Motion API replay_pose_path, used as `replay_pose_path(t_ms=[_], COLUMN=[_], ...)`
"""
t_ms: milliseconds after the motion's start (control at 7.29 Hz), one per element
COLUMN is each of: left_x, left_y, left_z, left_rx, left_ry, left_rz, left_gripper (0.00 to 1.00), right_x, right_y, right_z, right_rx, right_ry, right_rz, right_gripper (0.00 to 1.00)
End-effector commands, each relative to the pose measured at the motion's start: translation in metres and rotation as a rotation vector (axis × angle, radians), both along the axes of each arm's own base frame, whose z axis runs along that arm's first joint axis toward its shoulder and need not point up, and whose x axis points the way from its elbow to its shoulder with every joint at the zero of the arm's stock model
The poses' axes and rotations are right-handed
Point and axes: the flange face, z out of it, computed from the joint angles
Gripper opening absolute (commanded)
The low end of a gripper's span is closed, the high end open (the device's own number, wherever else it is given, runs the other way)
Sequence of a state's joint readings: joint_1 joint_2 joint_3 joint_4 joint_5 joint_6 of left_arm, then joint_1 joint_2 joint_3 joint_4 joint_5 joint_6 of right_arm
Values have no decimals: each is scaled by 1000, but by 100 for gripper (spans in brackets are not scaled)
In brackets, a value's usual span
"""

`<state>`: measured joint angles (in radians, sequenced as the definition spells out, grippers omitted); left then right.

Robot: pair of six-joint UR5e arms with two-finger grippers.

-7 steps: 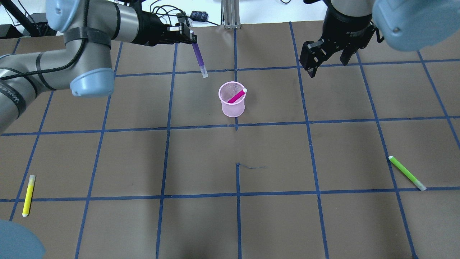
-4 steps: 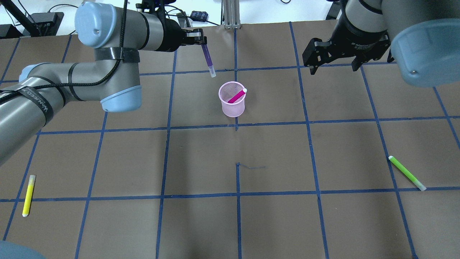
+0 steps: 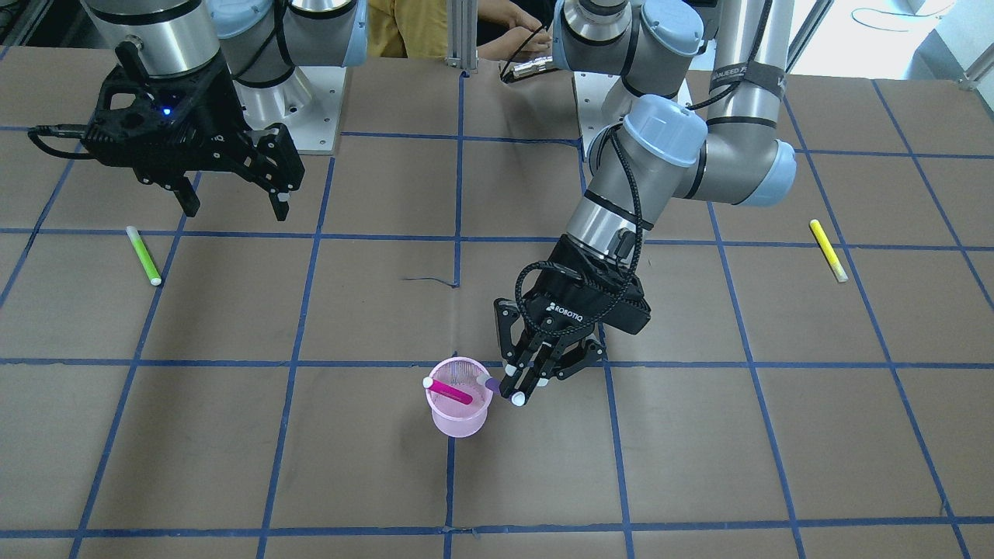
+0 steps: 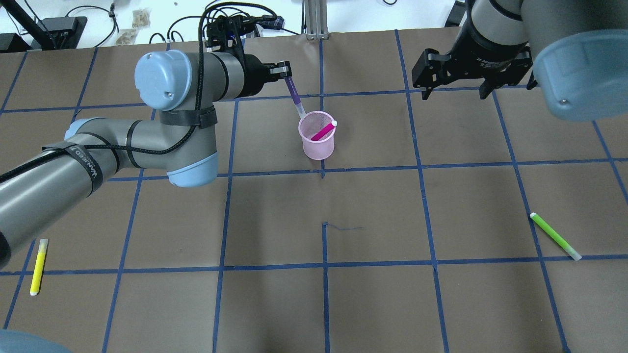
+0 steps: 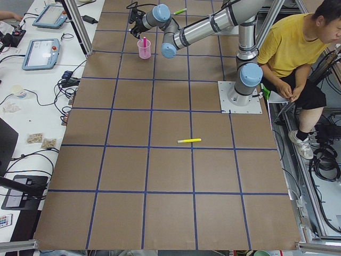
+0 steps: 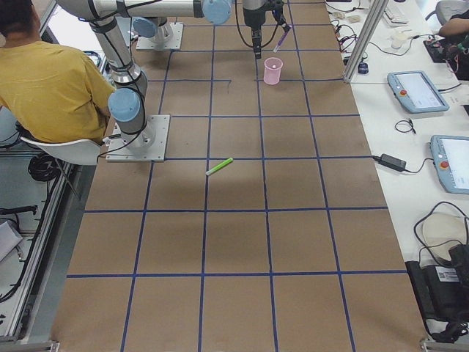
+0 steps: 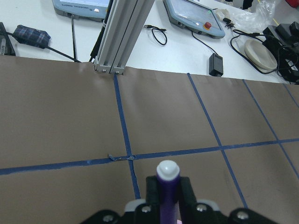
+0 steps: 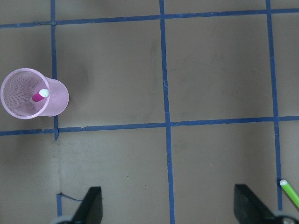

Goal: Insert purple and pink pens into pink cup

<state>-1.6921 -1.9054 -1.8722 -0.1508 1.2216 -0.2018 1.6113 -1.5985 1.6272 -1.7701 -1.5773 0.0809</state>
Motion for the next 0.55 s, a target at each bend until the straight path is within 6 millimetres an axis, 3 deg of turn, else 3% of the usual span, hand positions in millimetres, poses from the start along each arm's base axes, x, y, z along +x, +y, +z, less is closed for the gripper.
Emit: replay_pose_path(t_ms=[0, 412], left_x=[-10, -16], left_y=[1, 3], left_z=[-14, -32], left_rx=[-37, -29], left_ry=[-15, -16], left_rz=[7, -4], left_gripper=[0, 0], right_x=[-1, -1], right_y=[0, 1], right_z=[-2, 1], right_rx=[3, 1], right_ry=[4, 14], right_rz=[-3, 3], right_gripper=[100, 100])
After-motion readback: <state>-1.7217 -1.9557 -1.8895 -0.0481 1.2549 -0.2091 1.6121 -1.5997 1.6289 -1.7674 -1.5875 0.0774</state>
